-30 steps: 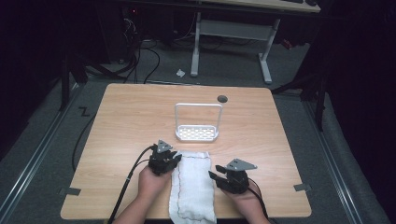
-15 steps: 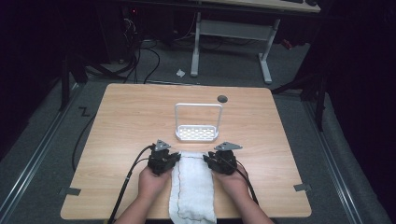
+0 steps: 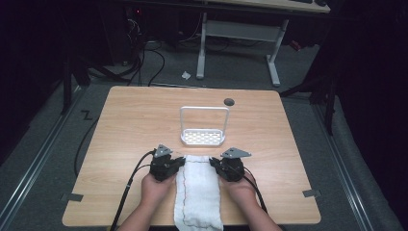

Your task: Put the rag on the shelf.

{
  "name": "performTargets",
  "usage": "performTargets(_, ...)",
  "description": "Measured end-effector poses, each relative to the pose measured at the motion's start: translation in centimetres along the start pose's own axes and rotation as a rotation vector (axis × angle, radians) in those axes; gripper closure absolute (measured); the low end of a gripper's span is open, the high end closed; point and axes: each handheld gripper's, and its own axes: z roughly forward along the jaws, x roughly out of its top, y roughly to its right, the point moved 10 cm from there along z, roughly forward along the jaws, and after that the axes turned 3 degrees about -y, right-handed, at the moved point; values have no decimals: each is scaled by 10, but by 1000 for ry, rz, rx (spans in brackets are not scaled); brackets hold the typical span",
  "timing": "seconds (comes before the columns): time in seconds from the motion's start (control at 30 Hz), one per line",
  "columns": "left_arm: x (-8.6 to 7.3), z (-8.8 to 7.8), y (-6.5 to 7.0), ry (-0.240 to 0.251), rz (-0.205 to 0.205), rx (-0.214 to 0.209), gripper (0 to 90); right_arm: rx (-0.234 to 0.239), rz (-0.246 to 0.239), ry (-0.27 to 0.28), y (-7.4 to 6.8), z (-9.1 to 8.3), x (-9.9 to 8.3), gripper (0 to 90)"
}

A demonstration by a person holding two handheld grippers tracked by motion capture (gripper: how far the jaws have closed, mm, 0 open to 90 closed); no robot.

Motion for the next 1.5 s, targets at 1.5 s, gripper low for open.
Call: performTargets(1.5,147,-113,83,558,237,129,850,-211,-158,536,-18,-129,136,861)
